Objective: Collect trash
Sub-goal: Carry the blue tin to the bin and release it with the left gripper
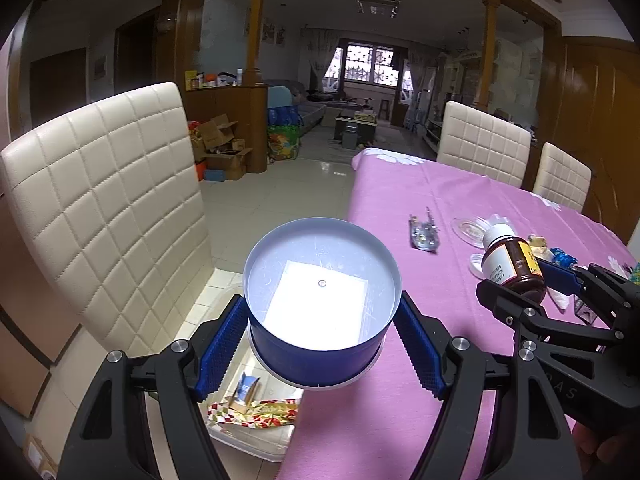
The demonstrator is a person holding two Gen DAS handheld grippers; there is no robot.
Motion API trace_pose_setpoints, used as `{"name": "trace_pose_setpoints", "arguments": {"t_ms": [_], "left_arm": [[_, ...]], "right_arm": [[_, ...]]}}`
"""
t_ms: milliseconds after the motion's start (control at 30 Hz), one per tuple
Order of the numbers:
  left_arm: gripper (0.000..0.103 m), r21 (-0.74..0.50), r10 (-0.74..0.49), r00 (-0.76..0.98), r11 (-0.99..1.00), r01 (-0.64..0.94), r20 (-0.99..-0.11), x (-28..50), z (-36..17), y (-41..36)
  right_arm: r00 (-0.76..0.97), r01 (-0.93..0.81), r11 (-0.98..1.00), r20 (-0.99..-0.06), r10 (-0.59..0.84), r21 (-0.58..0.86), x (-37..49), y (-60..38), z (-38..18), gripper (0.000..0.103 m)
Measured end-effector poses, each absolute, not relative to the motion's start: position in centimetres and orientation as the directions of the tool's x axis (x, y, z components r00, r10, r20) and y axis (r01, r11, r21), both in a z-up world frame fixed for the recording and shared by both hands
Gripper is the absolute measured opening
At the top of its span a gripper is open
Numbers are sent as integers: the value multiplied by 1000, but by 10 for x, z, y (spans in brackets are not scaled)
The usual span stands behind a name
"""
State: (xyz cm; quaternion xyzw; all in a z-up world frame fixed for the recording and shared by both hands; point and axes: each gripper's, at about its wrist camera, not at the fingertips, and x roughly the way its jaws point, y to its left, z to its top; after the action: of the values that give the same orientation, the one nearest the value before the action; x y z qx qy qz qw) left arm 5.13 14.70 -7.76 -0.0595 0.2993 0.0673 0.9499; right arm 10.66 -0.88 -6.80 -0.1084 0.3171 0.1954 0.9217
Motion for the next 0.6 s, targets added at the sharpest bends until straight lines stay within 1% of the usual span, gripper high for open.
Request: {"name": "trace_pose_setpoints", "arguments": {"t_ms": [300,600], "left_arm": [[72,-75,129,800,974,-212,-586,50,-81,167],[72,-47,178,794,967,-251,-581,51,-84,182]], "right_arm": [[705,-470,879,-635,316,-84,109,14,-70,59],[688,-503,860,-643,336,-88,115,34,-72,59]]}}
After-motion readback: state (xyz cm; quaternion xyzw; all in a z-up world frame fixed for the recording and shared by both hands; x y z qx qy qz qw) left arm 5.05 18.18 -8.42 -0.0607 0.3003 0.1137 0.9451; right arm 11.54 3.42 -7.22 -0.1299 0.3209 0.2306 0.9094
